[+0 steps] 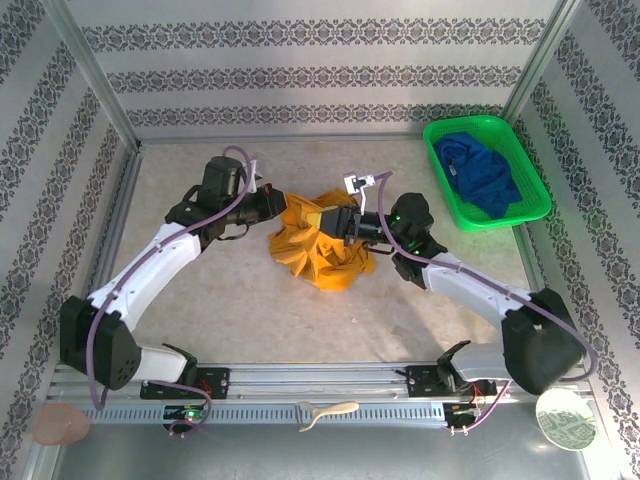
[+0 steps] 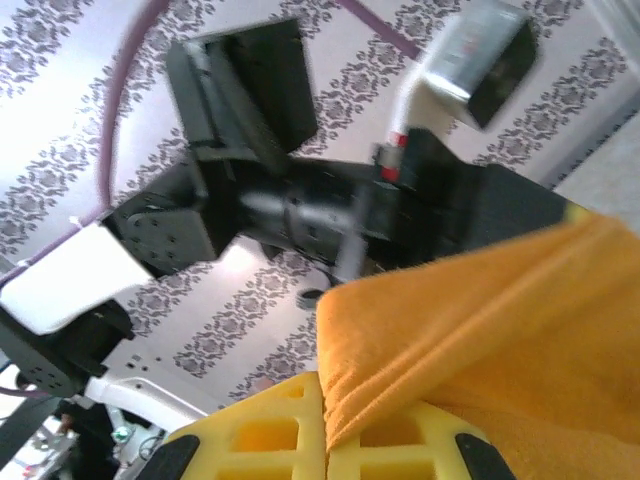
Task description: Fold the inside-out t-shirt
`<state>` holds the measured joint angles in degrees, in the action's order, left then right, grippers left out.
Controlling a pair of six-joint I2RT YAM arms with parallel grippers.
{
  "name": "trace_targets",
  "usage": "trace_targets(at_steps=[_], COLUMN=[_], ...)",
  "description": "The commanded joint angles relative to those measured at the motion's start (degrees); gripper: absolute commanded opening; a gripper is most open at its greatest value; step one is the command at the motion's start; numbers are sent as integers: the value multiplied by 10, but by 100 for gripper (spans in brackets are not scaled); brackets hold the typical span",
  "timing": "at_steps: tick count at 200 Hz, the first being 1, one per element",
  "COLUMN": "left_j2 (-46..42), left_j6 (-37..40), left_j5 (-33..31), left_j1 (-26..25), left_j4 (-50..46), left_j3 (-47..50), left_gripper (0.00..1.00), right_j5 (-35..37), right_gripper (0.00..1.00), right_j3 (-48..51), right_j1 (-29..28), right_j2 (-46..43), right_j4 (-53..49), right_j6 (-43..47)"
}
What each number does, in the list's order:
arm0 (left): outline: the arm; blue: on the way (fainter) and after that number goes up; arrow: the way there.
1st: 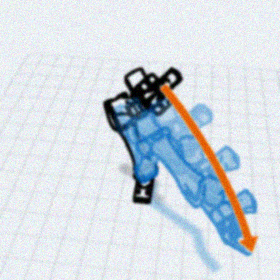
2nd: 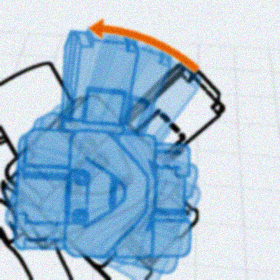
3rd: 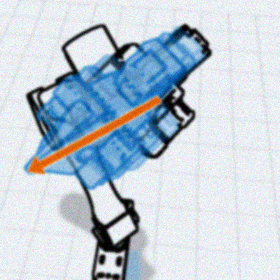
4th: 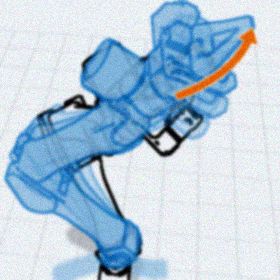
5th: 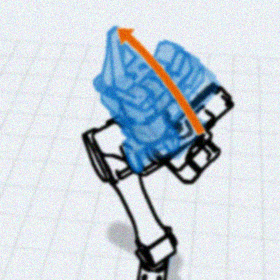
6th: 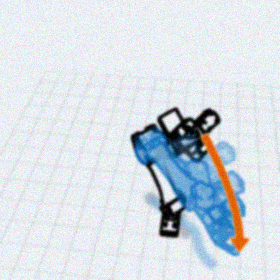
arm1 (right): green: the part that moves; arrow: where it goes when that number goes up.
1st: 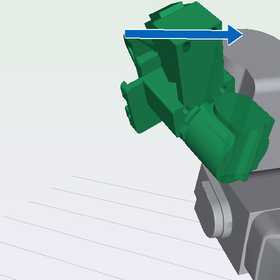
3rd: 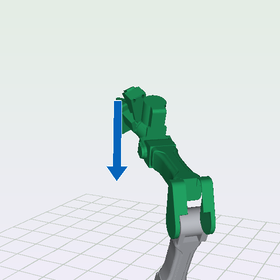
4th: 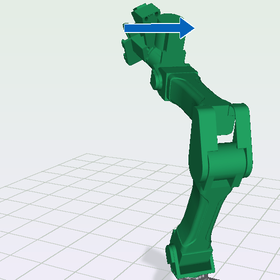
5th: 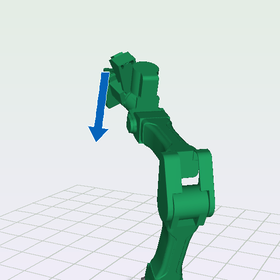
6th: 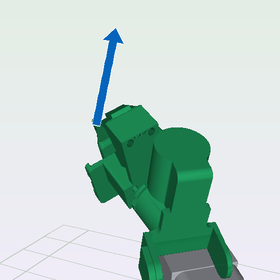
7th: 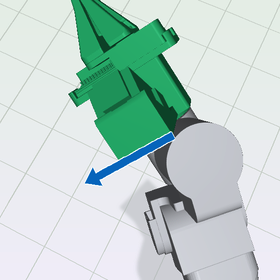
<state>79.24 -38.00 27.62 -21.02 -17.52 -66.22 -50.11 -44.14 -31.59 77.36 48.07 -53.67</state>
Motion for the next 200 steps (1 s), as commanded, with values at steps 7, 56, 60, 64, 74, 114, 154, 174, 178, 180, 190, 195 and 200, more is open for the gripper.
trace_targets(at_steps=[7,56,60,64,74,114,154,174,178,180,190,195,200], left_j2=[-1,-123,-133,-143,-160,-135,-69,-43,-39,-37,-29,-26,-23], left_j6=[23,-22,-34,-46,-80,-110,-117,-117,-117,-116,-116,-116,-114], left_j5=[12,17,24,30,44,68,65,61,60,60,58,57,55], left_j1=[1,1,1,1,-2,-41,-79,-95,-97,-98,-102,-104,-106], left_j4=[40,71,90,112,166,226,261,275,275,276,280,281,282], left_j3=[27,87,97,107,126,95,62,52,50,48,46,45,43], left_gripper=[29,58,58,59,60,59,58,57,55,55,52,50,47], right_j5=[-38,-12,-11,-9,-9,-9,-8,-5,-5,-5,-4,-4,-4], right_gripper=[0,0,0,0,0,0,0,0,0,0,0,0,0], right_j3=[-6,54,57,60,63,65,63,64,64,64,64,64,64], right_j1=[18,55,55,55,55,52,46,44,44,44,44,44,43], right_j2=[28,23,23,25,29,38,41,41,41,41,41,41,42], right_j4=[150,146,146,146,147,149,146,146,146,146,144,143,143], right_j6=[-83,-76,-76,-74,-74,-73,-71,-69,-69,-69,-68,-68,-68])
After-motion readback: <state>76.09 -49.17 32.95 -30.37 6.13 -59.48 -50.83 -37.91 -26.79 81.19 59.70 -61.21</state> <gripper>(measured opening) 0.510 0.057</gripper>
